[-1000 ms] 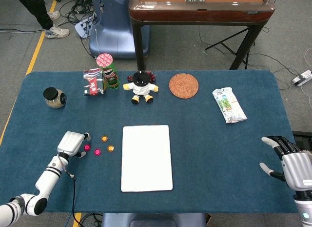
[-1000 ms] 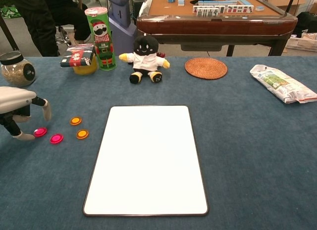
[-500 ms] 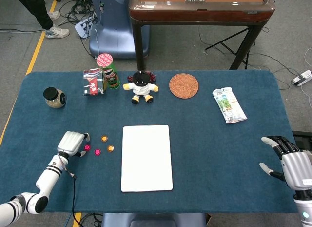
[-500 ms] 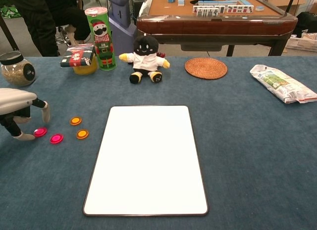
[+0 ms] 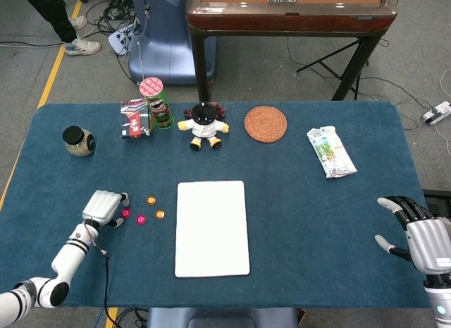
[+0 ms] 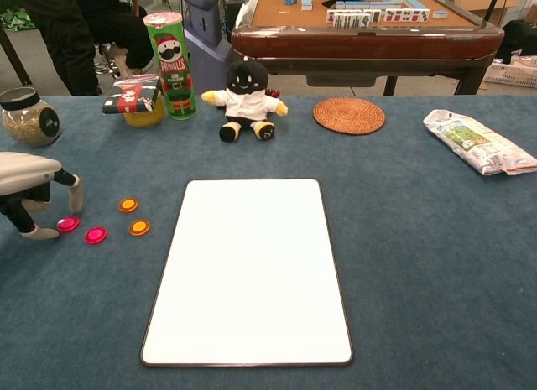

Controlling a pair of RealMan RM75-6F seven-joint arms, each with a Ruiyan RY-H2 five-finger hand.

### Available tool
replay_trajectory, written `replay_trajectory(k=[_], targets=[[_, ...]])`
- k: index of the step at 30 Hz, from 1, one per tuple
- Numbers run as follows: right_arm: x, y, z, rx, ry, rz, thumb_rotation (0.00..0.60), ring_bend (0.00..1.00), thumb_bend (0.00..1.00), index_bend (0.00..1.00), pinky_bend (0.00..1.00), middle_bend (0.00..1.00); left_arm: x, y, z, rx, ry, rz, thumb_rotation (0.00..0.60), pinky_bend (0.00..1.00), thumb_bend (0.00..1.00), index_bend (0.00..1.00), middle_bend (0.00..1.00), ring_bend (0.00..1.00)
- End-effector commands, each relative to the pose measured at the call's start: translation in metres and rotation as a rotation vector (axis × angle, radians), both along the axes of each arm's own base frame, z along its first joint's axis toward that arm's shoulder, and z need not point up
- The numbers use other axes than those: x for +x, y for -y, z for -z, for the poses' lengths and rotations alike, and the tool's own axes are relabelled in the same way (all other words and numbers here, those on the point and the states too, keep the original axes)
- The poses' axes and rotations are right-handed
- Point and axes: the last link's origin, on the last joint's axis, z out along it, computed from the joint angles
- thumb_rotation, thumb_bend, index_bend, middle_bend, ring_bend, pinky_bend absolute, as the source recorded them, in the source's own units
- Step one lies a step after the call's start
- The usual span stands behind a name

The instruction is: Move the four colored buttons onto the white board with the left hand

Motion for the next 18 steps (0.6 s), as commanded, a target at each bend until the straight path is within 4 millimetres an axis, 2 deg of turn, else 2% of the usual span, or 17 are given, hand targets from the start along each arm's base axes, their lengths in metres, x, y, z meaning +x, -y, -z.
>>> replay_trajectory(k=[1, 18], targets=[[-0.0001, 0.0001, -0.0001, -0.001, 0.0, 0.001, 0.6, 0.2, 0.0, 0.25, 0.35, 0.26, -0.0001, -0.0001, -0.0001, 0.0, 0.001, -0.001, 0.6, 1.0, 0.26, 0.53, 1.0, 1.0], [-0.0003, 0.0006, 0.0005, 0.005, -0.003, 0.006, 0.6, 0.2, 0.0, 0.25, 0.35, 0.26, 0.001, -0.0028, 0.0028, 0.003, 0.007, 0.001, 0.6, 1.0, 0.28, 0.55, 1.0, 1.0]])
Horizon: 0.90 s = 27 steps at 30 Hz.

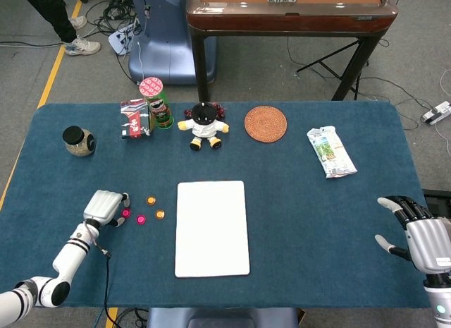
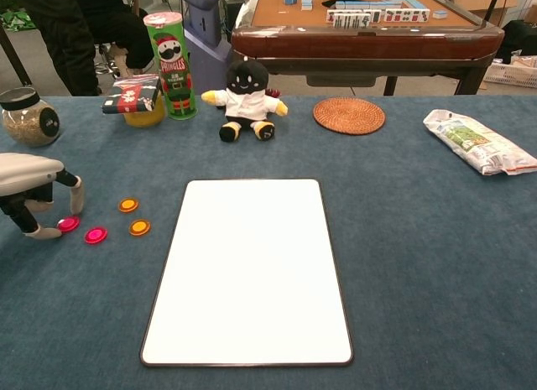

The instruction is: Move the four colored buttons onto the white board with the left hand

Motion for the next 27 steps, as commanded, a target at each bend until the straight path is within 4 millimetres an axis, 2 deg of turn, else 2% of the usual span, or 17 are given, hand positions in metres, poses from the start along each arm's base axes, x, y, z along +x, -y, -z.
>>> replay_trajectory(k=[1, 9, 27], targets=[[0.0, 0.0, 0.0, 0.0, 0.0, 0.0, 0.6, 0.2, 0.0, 0.25, 0.35, 0.26, 0.0003, -0.0011, 0.0006, 0.001, -0.002, -0.002, 0.6, 1.0, 0.28, 0.55, 1.0, 1.0], [-0.0005, 0.0004, -0.0007, -0.001, 0.001, 0.002, 0.6, 0.2, 0.0, 0.25, 0.35, 0.26, -0.0004, -0.0012, 0.0016, -0.004, -0.007, -0.011, 0.6, 1.0, 0.32, 0.56, 1.0, 1.0], [-0.0004, 0.0002, -0.001, -0.002, 0.002, 0.003, 0.6, 0.2, 0.0, 0.25, 0.35, 0.26, 0.0057, -0.0008, -0.0015, 0.004, 0.005, 0.002, 0.6, 1.0, 0.32, 0.61, 1.0, 1.0]])
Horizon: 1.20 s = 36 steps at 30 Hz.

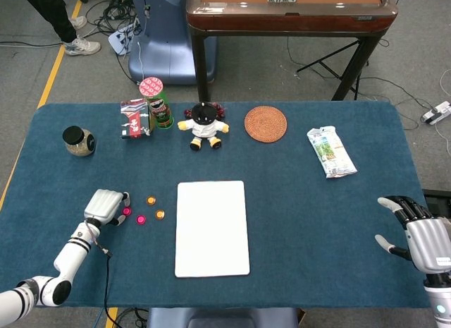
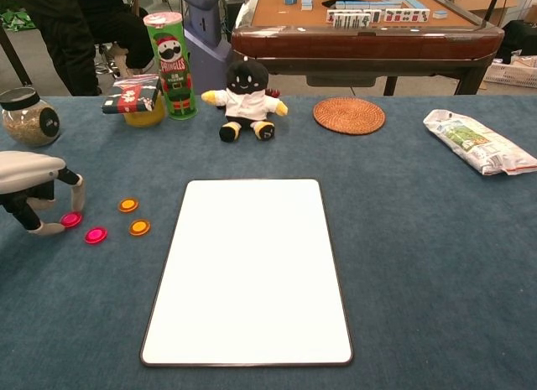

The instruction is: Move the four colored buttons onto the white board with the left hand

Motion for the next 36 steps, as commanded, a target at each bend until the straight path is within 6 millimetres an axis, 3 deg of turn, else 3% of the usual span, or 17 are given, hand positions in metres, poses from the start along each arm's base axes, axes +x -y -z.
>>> replay_trajectory(k=[1, 8, 15, 21, 28, 36], targets=[[0.0, 0.0, -0.001, -0.001, 0.001, 0.0, 0.6, 0.2, 0.0, 0.25, 0.35, 0.26, 0.003, 0.001, -0.001, 0.001, 0.004, 0.008, 0.6, 1.0, 0.32, 0.61, 1.0, 1.0], [-0.001, 0.0, -0.002, -0.006, 0.006, 0.002, 0.6, 0.2, 0.0, 0.25, 0.35, 0.26, 0.031, 0.012, -0.009, -0.022, 0.051, 0.076, 0.6, 1.0, 0.32, 0.61, 1.0, 1.0], [0.0, 0.0, -0.001, -0.001, 0.005, 0.001, 0.6, 0.2, 0.0, 0.25, 0.35, 0.26, 0.09, 0.037, -0.012, -0.075, 0.106, 0.228, 0.6, 1.0, 0.32, 0.61, 1.0, 1.0], [-0.001, 0.0, -0.004, -0.007, 0.012, 0.001, 0.6, 0.2, 0.0, 0.25, 0.35, 0.26, 0.127, 0.053, -0.001, -0.12, 0.109, 0.322, 0.6, 1.0, 0.32, 0.61, 1.0, 1.0], [-0.003, -0.001, -0.008, -0.015, 0.024, 0.003, 0.6, 0.2, 0.0, 0.25, 0.35, 0.26, 0.152, 0.067, 0.021, -0.172, 0.073, 0.395, 0.6, 1.0, 0.32, 0.61, 1.0, 1.0], [-0.004, -0.002, -0.011, -0.019, 0.035, 0.006, 0.6, 0.2, 0.0, 0.25, 0.35, 0.26, 0.163, 0.08, 0.047, -0.208, 0.001, 0.438, 0.6, 1.0, 0.32, 0.61, 1.0, 1.0]])
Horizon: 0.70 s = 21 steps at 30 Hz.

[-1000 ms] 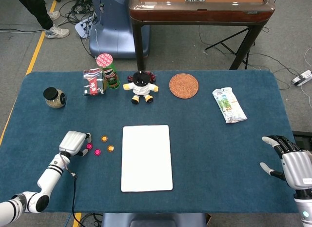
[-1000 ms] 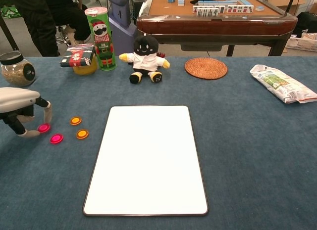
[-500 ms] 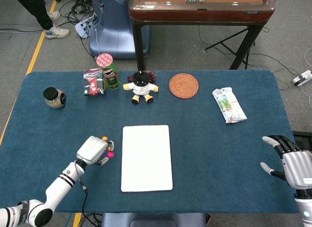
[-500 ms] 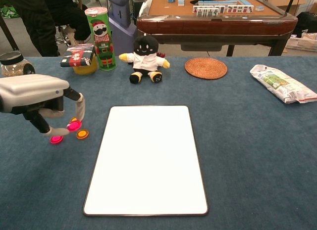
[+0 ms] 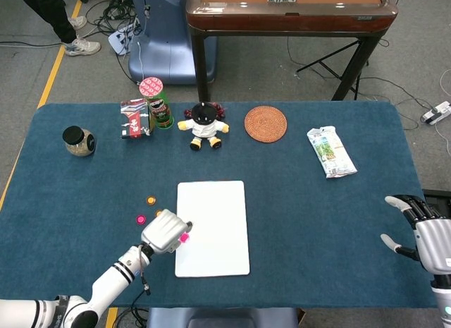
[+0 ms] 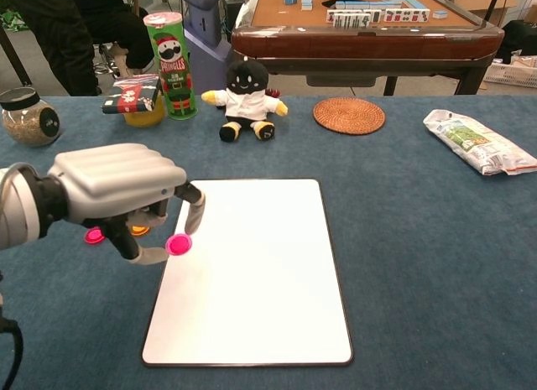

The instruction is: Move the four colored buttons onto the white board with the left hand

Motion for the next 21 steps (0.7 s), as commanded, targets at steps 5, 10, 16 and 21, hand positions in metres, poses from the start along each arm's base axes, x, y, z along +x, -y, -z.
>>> replay_trajectory(k=[5, 10, 16, 21], targets=[[-0.0011, -0.0003, -0.0014, -0.001, 0.004, 0.008, 0.6, 0.2, 0.0, 0.25, 0.35, 0.26, 0.0095, 0.0108, 0.0176, -0.019, -0.037, 0.016, 0.6, 1.0, 0.32, 0.6, 1.0, 1.0], [-0.0013, -0.0006, -0.002, -0.001, 0.005, 0.01, 0.6, 0.2, 0.0, 0.25, 0.35, 0.26, 0.0086, 0.0121, 0.0199, -0.012, -0.061, 0.013, 0.6, 1.0, 0.32, 0.41, 1.0, 1.0], [-0.0013, -0.0004, -0.002, 0.0, 0.004, 0.011, 0.6, 0.2, 0.0, 0.25, 0.35, 0.26, 0.0071, 0.0112, 0.0181, -0.013, -0.071, -0.013, 0.6, 1.0, 0.32, 0.14, 1.0, 1.0], [-0.0013, -0.0007, -0.0018, 0.0, 0.003, 0.011, 0.6, 0.2, 0.0, 0.25, 0.35, 0.26, 0.0012, 0.0078, 0.0113, 0.022, -0.048, -0.028, 0.6, 1.0, 0.32, 0.16, 1.0, 1.0]])
